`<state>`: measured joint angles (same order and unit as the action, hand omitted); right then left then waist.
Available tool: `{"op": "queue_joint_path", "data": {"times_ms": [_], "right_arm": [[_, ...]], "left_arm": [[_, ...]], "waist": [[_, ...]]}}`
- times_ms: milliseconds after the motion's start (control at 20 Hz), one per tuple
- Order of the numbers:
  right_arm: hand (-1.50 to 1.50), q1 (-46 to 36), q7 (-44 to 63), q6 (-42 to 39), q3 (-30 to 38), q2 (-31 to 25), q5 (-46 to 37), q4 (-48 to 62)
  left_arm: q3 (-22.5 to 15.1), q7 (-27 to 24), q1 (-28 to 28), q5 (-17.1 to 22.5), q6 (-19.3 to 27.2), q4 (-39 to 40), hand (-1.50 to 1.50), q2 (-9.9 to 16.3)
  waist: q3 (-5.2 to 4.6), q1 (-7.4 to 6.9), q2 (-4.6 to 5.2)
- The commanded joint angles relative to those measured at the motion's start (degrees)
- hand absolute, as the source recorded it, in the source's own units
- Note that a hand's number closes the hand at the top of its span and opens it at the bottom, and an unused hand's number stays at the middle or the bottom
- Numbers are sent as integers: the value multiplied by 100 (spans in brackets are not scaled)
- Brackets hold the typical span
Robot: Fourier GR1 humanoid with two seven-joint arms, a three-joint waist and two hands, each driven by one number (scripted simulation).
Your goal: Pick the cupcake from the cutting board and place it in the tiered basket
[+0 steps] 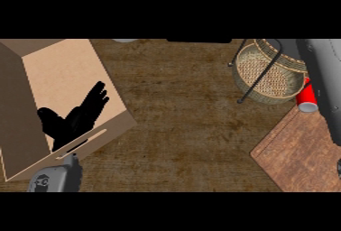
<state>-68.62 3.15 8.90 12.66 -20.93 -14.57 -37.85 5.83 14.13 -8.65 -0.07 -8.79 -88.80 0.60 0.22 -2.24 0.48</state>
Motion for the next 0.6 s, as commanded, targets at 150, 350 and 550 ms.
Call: {"op": "queue_joint_path", "data": {"times_ms": [150,350,550], "right_arm": [[-150,-368,31,945,483,-246,33,333],[-150,86,337,895,822,-673,290,220],[-150,535,461,233,893,-1417,361,127]], "left_arm": [[-106,160,-39,170,-266,99,0,63],[-113,328,-237,38,11,173,0,-57],[-150,97,26,-5,-85,143,0,-58]], "waist": [[-23,111,-8],[-20,308,-51],[-22,348,-70]]}}
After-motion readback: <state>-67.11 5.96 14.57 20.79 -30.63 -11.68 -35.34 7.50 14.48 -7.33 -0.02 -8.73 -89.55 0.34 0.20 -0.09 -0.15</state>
